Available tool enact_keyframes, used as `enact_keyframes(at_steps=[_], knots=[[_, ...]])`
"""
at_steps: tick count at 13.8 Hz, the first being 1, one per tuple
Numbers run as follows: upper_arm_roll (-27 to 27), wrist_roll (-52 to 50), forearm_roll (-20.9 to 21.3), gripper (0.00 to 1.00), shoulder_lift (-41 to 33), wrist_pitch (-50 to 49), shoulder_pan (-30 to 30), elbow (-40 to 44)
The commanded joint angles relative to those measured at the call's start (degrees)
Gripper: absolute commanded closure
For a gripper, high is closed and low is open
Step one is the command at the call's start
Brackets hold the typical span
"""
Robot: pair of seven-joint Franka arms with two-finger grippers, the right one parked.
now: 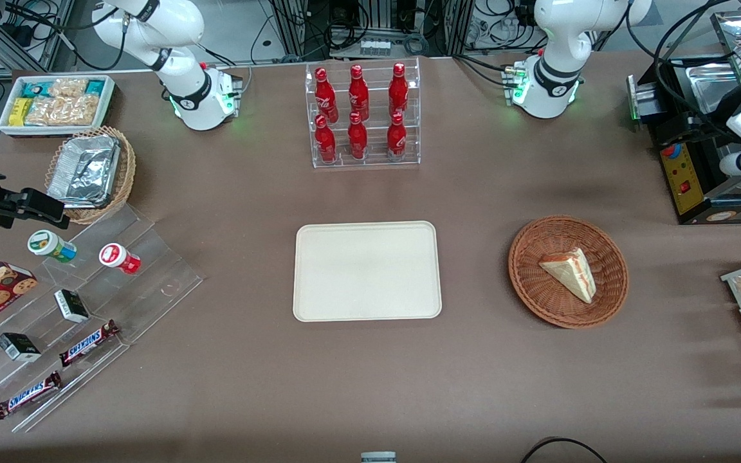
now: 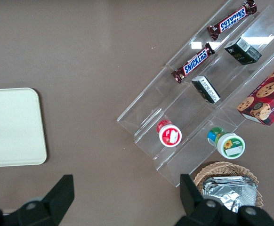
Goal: Place sandwich from basket to tray
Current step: 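Move the left gripper toward the wicker basket holding the sandwich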
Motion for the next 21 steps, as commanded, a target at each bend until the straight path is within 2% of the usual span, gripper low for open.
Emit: enact_keyframes(at_steps=[1,4,6,8,12,16,21], knots=[[0.9,0.85,-0.02,0.0,-0.05,0.16,-0.71,0.24],[0.81,0.77,0.51,0.0,2.14,1.21,-0.71,0.24],[0.72,0.15,3.22,0.0,3.73,4.37,-0.88,-0.37],[0.81,-0.98,3.85,0.0,6.62,7.01,-0.62,-0.2],[0.9,-12.82,2.09,0.0,10.67,15.43,-0.18,-1.86],[0.72,-24.97,0.77,0.0,10.76,27.73,-0.71,-10.46],[0.55,-30.77,0.86,0.0,10.68,41.01,-0.89,-20.75]])
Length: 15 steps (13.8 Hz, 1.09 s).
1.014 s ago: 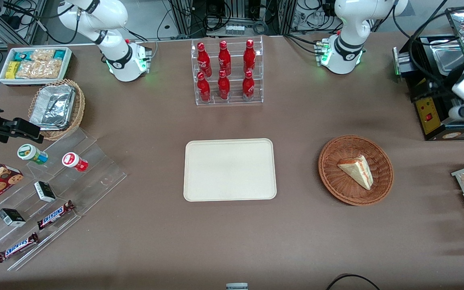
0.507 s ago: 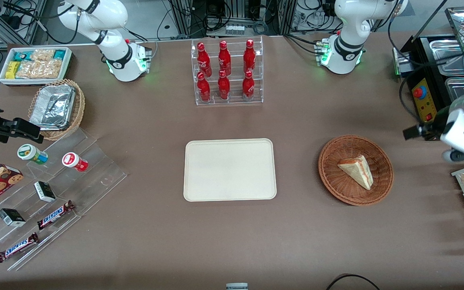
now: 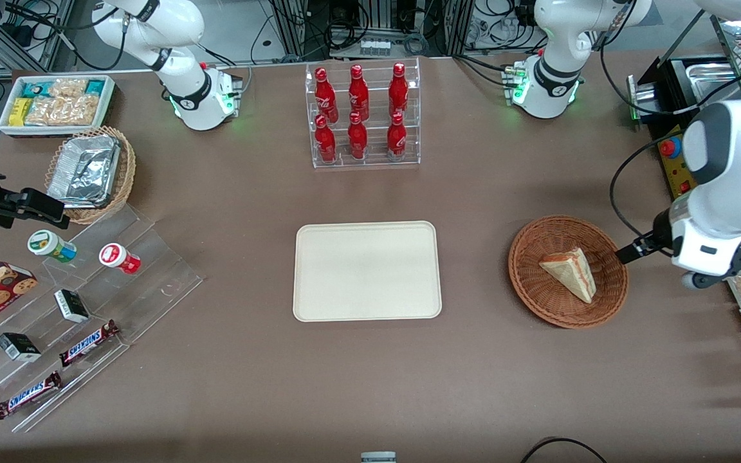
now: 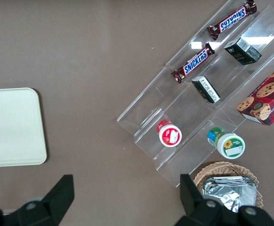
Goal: Place sandwich from basket to tray
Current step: 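Lower the open left gripper over the wrapped sandwich in the basket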
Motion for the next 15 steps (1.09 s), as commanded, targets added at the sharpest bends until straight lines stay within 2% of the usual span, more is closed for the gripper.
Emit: enact_keyframes(at_steps=[1,3,9,15], knots=[[0.14,-6.93,-0.62,0.0,-1.42,5.41,-0.64,-5.74],[0.05,-13.19,-0.97,0.0,-1.33,9.01,-1.77,-8.55],[0.14,-15.41,-0.8,0.0,-3.97,22.8,-3.8,-20.42],[0.23,-15.67,-0.89,0.0,-0.98,27.56,-3.63,-20.69]])
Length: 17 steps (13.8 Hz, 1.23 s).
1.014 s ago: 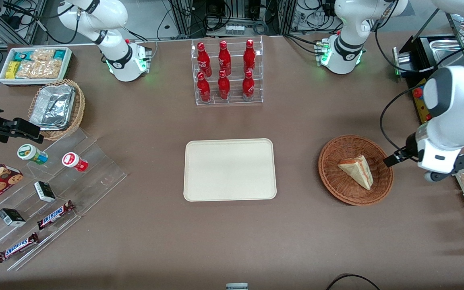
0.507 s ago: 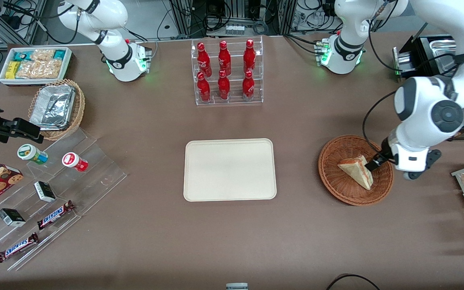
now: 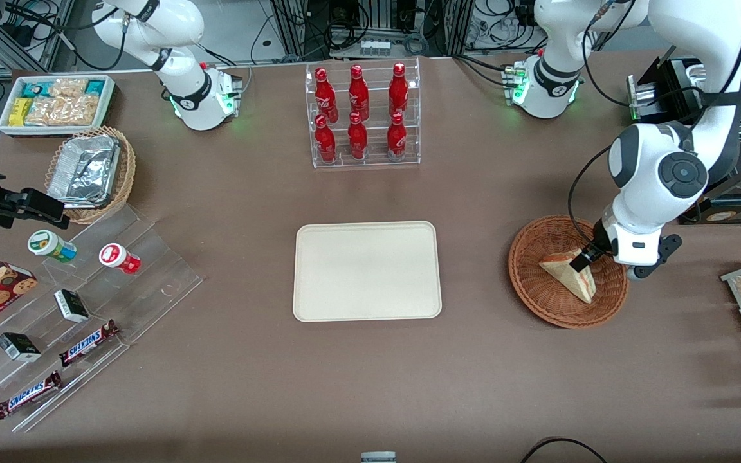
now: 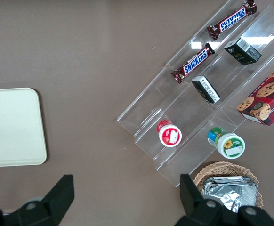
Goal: Place sandwich from basket to tray
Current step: 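Lower the open left gripper over the wrapped sandwich in the basket, then close the left gripper on the sandwich and lift it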
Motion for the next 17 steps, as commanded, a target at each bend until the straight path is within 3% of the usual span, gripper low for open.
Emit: enact_keyframes(at_steps=[1,17], knots=[[0.2,-1.67,-0.53,0.0,0.27,2.02,-0.26,-0.85],[0.37,-6.33,0.44,0.03,7.3,7.64,-2.63,-0.85]])
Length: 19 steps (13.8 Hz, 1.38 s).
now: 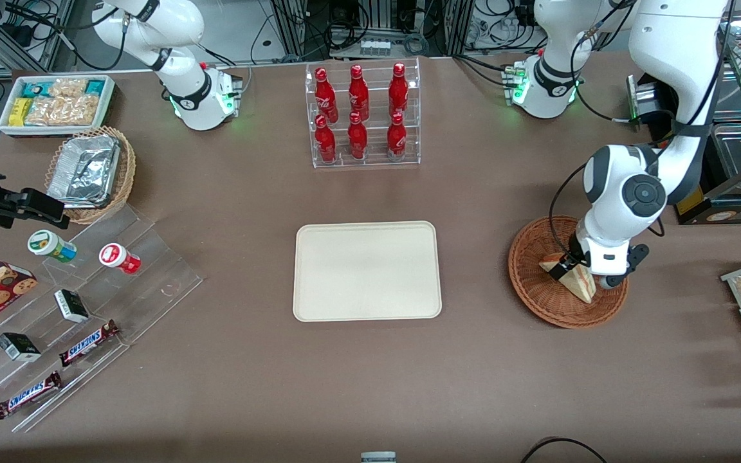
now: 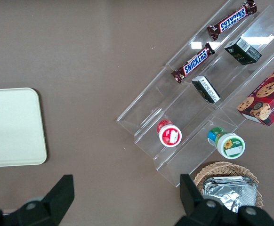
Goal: Place sandwich from basket to tray
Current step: 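Close the left gripper on the sandwich and lift it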
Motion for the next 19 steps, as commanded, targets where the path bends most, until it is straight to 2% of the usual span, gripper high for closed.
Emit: enact_keyframes(at_steps=[1,2,3,4,5,6,9,12,15,17,19], knots=[[0.64,-1.18,0.43,0.09,-0.02,0.88,-0.47,-0.17],[0.64,-1.27,0.43,0.24,-0.19,0.88,-0.38,-0.26],[0.64,-1.36,0.43,0.45,-0.19,0.79,-0.38,-0.26],[0.64,-1.53,0.43,0.71,-0.37,0.71,-0.38,-0.26],[0.73,-1.71,0.51,0.89,-0.46,0.44,-0.21,-0.17],[0.73,-1.62,0.43,1.0,-0.54,0.18,-0.12,-0.17],[0.73,-1.36,0.52,1.0,-1.33,-0.96,-0.12,0.18],[0.73,0.39,2.35,1.0,-5.63,-11.91,-0.12,2.02],[-0.32,1.81,2.36,1.0,-9.15,-25.97,-0.91,8.77],[-3.04,0.67,1.66,1.0,-8.81,-33.89,-2.84,15.79],[-5.67,1.37,0.96,1.0,-7.76,-37.61,-3.98,21.08]])
